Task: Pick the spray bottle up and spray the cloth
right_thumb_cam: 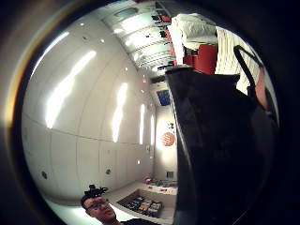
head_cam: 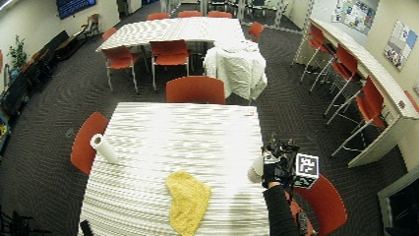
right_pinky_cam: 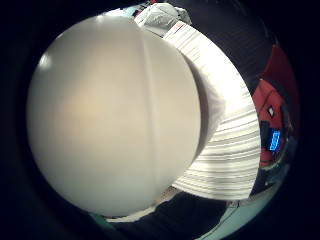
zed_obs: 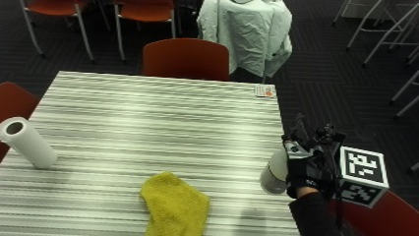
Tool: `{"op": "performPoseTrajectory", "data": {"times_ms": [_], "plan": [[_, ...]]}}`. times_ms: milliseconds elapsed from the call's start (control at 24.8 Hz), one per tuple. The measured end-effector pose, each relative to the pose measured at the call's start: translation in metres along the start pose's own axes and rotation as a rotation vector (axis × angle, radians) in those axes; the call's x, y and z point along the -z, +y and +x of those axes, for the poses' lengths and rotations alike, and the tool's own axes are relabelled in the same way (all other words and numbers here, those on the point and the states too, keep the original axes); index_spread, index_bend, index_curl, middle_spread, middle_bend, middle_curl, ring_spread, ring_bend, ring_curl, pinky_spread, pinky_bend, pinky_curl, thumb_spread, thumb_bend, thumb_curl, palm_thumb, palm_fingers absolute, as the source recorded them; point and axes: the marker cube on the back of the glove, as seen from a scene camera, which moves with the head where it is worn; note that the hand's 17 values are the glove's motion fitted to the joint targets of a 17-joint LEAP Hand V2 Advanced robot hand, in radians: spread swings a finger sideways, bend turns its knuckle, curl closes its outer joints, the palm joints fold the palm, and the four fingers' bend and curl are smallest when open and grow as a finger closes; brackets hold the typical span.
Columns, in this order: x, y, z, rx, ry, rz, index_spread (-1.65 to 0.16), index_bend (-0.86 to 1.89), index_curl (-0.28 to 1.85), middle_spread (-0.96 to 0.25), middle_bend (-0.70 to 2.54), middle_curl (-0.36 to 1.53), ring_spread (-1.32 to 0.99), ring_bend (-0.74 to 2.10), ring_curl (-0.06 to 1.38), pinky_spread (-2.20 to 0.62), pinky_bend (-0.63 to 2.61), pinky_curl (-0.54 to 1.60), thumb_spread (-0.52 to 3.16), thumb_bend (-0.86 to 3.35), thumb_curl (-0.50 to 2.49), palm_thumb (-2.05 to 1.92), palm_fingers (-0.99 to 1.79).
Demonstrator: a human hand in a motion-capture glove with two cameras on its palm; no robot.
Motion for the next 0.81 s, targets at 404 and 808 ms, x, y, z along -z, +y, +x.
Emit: {"op": "performPoseTrajectory", "data": {"times_ms": [404, 808], "plan": [[-0.064, 0.028, 0.000, 0.005, 0.031, -0.193, -0.10, 0.54, 0.58, -0.03, 0.60, 0.56, -0.11, 0.51, 0.46, 0.08, 0.11, 0.13, 0.85, 0.01, 0.73, 1.24, 0.86], [-0.132, 0.063, -0.009, 0.003, 0.010, -0.412, -0.10, 0.53, 0.59, -0.03, 0.58, 0.57, -0.12, 0.50, 0.47, 0.08, 0.11, 0.14, 0.82, 0.00, 0.74, 1.23, 0.87]]}}
